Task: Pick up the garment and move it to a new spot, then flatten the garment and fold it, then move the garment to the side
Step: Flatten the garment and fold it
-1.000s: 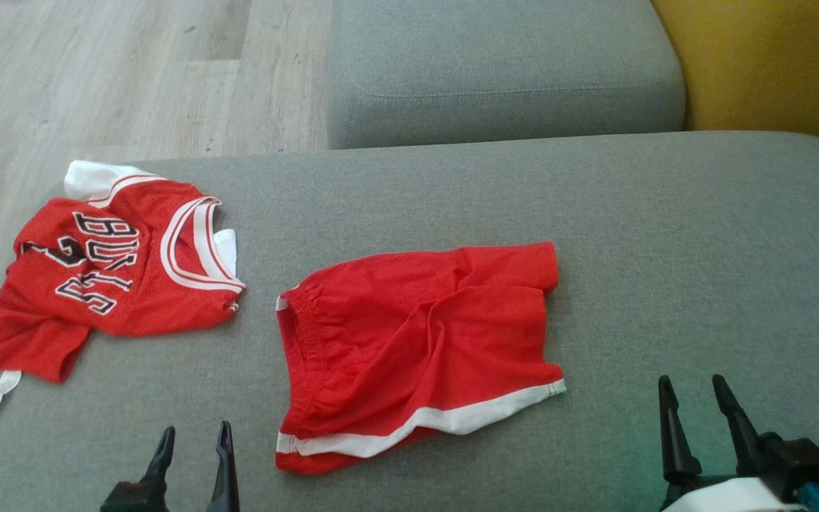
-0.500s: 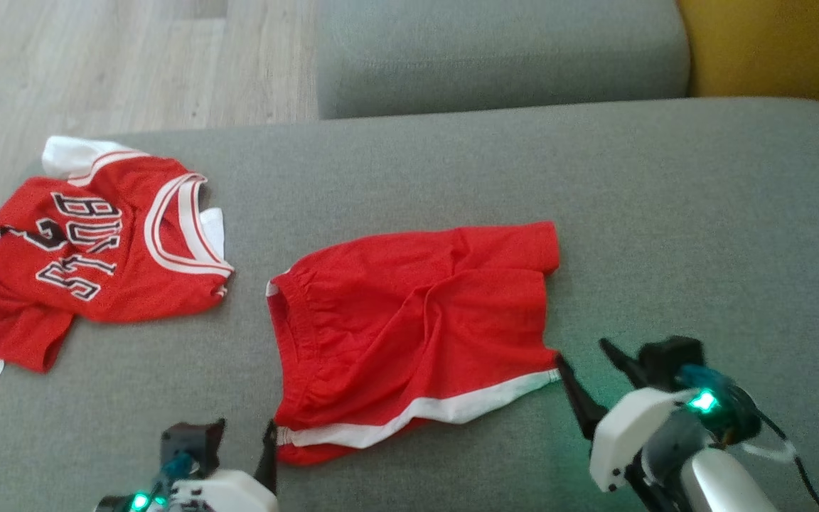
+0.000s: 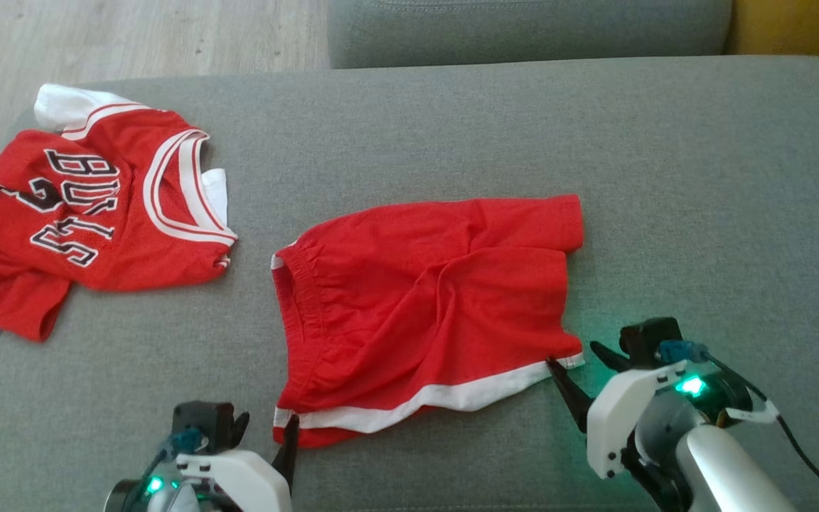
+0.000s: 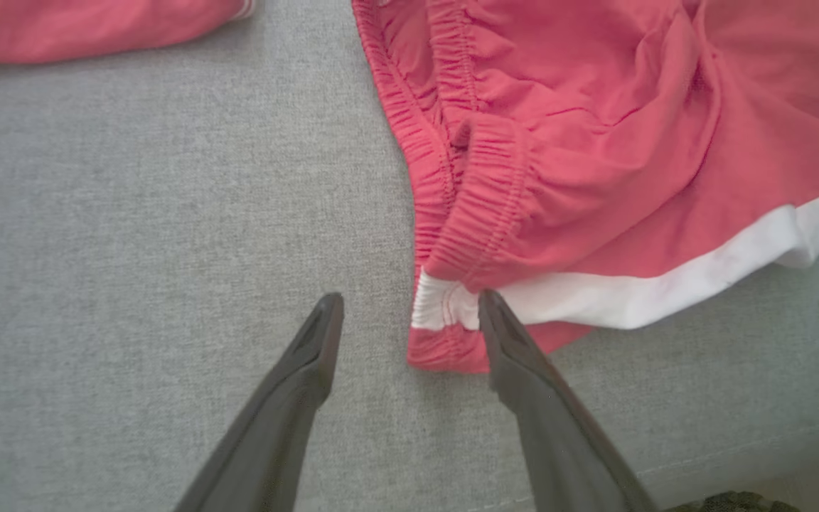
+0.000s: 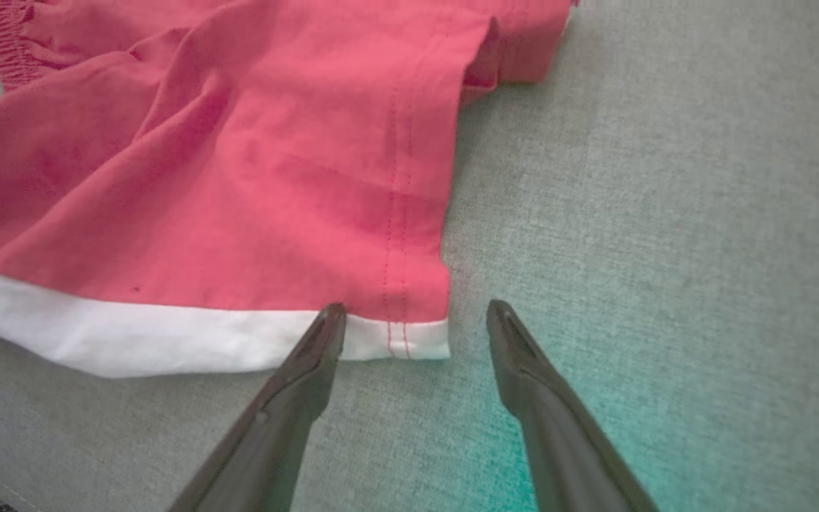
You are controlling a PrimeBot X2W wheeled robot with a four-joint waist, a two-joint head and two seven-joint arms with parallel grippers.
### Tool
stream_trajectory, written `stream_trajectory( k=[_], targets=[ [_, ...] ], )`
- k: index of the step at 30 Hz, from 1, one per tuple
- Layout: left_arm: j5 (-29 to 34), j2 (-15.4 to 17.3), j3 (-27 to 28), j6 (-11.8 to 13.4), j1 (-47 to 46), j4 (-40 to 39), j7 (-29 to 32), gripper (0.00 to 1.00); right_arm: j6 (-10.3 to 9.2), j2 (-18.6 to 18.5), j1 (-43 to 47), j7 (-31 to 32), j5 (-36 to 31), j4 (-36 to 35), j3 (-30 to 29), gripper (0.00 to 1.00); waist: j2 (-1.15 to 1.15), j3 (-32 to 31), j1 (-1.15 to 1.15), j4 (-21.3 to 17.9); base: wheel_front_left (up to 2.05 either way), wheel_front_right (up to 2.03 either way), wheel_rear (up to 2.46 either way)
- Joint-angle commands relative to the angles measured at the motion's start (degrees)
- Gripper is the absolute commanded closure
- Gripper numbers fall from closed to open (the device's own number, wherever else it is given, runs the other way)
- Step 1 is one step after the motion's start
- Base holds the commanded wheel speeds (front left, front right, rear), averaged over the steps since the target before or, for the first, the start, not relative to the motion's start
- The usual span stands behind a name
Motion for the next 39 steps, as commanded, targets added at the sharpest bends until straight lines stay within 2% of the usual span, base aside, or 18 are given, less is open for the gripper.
stream_trajectory(
  k=[1, 16, 17, 18, 19, 21, 22, 23, 24, 29, 32, 35, 39],
  targets=[
    [-0.53, 0.39, 1.75, -0.41, -2.93, -2.13, 0.14, 0.0, 0.44, -0.45, -2.38, 0.2, 0.63, -1.52, 1.37, 0.0, 0.0, 0.17, 0.0, -0.02, 0.0, 0.0, 0.0],
    [-1.52, 0.23, 1.2, -1.15, -5.47, 1.77, -0.04, 0.0, 0.44, -0.91, -4.49, 0.3, 1.9, -0.51, 3.74, 0.0, 0.0, 2.17, 0.0, -1.02, 0.0, 0.0, 0.0],
    [-1.66, 0.15, 1.12, -1.27, -5.64, 2.04, -0.01, 0.09, 0.44, -0.96, -4.56, 0.38, 1.97, -0.37, 3.79, 0.0, 0.0, 2.31, 0.0, -1.03, 0.0, 0.0, 0.0],
    [-1.77, 0.1, 1.03, -1.36, -5.8, 2.31, 0.08, 0.27, 0.44, -1.01, -4.66, 0.54, 2.02, -0.2, 3.9, 0.07, 0.0, 2.45, 0.0, -1.02, 0.0, 0.0, 0.0],
    [-1.74, 0.12, 0.91, -1.39, -5.94, 2.59, 0.2, 0.51, 0.44, -1.04, -4.76, 0.67, 2.13, -0.04, 4.04, 0.18, 0.0, 2.56, 0.0, -1.04, 0.0, 0.0, 0.0],
    [-1.8, 0.11, 0.71, -1.46, -6.11, 3.08, 0.31, 0.68, 0.44, -1.04, -5.03, 0.85, 2.31, 0.33, 4.3, 0.56, 0.0, 2.76, 0.0, -1.1, 0.0, 0.0, 0.0],
    [-1.77, 0.16, 0.55, -1.56, -6.22, 3.31, 0.4, 0.8, 0.44, -1.04, -5.2, 0.94, 2.4, 0.54, 4.43, 0.73, 0.0, 2.85, 0.0, -1.13, 0.0, 0.0, 0.0],
    [-1.85, 0.08, 0.47, -1.67, -6.36, 3.4, 0.22, 0.97, 0.44, -0.98, -5.4, 0.89, 2.59, 0.71, 4.49, 1.0, 0.0, 2.92, 0.0, -1.13, 0.0, 0.0, 0.0],
    [-1.93, -0.02, 0.42, -1.76, -6.51, 3.54, -0.01, 1.0, 0.44, -0.92, -5.58, 0.78, 2.85, 0.88, 4.55, 1.0, 0.0, 2.92, 0.0, -1.13, 0.0, 0.0, 0.0],
    [-2.35, -0.02, -0.08, -2.51, -6.88, 4.1, 0.05, 1.0, 0.44, -0.8, -5.77, 0.32, 4.45, 0.85, 4.26, 1.0, 0.0, 2.25, 0.0, -1.37, 0.0, 0.0, 0.0],
    [-3.78, -0.11, 0.29, -3.07, -6.4, 1.89, 0.14, 1.0, 0.44, -0.66, -4.98, -0.54, 7.15, -1.65, 2.46, 1.0, 0.0, 1.29, 0.0, -1.73, 0.0, 0.0, 0.0],
    [-6.75, -0.26, 1.54, -3.8, -5.31, -4.42, 0.73, 1.0, 0.44, -0.84, -3.17, -0.62, 12.62, -8.04, -0.04, 1.0, 0.0, 0.0, 0.0, -2.24, 0.0, 0.0, 0.0],
    [-11.55, 0.43, 3.71, -4.85, -3.82, -16.59, 2.97, 1.0, 0.44, -3.01, -0.34, 2.57, 21.81, -22.66, -4.07, 1.0, 0.0, -1.9, 0.0, -3.51, 0.0, 0.0, 0.0]
  ],
)
